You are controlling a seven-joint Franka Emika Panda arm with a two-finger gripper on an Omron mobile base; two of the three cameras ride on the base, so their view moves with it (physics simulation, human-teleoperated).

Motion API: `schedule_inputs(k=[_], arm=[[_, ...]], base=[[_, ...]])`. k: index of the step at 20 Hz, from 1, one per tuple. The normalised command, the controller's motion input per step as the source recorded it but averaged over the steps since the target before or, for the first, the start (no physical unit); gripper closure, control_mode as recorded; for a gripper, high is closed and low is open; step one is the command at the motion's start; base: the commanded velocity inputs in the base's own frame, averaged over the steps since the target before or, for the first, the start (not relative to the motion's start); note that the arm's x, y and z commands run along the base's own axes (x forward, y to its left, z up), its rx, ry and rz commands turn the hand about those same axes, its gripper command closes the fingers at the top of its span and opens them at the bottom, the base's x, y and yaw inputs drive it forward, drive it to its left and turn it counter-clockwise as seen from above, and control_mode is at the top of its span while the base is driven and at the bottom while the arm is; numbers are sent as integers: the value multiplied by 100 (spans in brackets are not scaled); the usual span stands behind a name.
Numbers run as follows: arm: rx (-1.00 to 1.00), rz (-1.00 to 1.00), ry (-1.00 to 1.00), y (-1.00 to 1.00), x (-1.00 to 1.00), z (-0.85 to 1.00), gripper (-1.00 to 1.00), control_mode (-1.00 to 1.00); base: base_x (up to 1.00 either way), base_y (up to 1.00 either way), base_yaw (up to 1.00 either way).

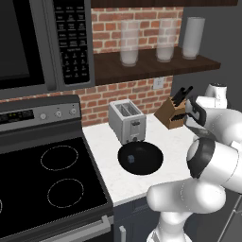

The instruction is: Grab a lemon wedge from the fridge and one ice cube from the ice bowl, and put them in the glass of lemonade.

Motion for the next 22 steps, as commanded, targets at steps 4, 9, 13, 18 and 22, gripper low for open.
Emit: schedule_inputs(k=[4, 9, 13, 18, 22], arm=[[0, 0, 0, 0, 6, -19, 100, -100], [0, 0, 0, 0, 0, -13, 100, -100], [0, 0, 0, 0, 0, -4, 100, -100], [0, 0, 0, 0, 11, 0, 100, -100], [0, 0, 0, 0, 40, 0, 100, -100]], base=[[0, 0, 0], [0, 0, 0], [0, 0, 0], [0, 0, 0], [0, 0, 0]])
